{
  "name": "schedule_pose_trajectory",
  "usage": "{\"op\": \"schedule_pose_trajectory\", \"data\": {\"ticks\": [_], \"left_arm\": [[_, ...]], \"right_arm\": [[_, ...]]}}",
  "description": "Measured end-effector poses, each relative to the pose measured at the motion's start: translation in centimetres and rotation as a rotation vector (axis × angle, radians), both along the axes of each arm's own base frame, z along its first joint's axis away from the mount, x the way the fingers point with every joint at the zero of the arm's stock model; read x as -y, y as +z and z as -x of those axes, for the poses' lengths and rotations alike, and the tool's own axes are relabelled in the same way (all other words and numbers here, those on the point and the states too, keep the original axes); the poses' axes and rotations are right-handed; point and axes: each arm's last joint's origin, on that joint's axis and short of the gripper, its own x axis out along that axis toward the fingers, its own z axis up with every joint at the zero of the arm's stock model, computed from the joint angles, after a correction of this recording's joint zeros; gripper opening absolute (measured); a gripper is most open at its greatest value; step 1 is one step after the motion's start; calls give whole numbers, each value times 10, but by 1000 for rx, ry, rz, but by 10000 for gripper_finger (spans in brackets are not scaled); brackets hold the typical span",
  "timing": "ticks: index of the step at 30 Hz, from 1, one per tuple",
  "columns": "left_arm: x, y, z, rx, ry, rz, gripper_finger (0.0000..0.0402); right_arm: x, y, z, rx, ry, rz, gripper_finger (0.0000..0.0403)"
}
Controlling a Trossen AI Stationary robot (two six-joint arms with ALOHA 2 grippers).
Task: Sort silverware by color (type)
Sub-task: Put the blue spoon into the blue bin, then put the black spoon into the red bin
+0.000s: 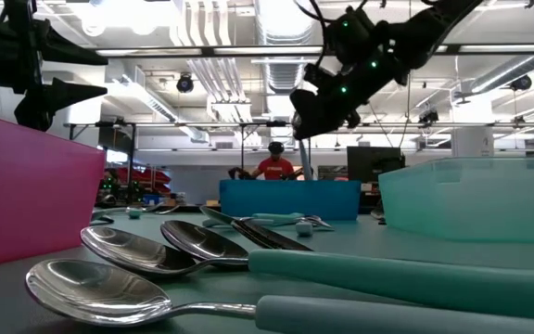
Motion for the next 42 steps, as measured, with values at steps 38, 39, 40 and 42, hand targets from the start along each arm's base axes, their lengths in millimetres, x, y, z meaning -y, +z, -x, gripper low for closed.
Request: {"op": "schedule_pose_trajectory", "data": {"ticks": [38,39,40,42], "left_arm": [[0,0,0,1,0,1,205],[0,0,0,1,0,0,205],[0,0,0,1,1,1,205],[0,0,0,1,0,0,205]], "right_arm": [[-246,43,50,-680,276,-712,135],[-256,42,55,-682,283,-713,135],[-266,41,60,-681,288,-711,134],[-283,39,69,-657,281,-691,134]]}}
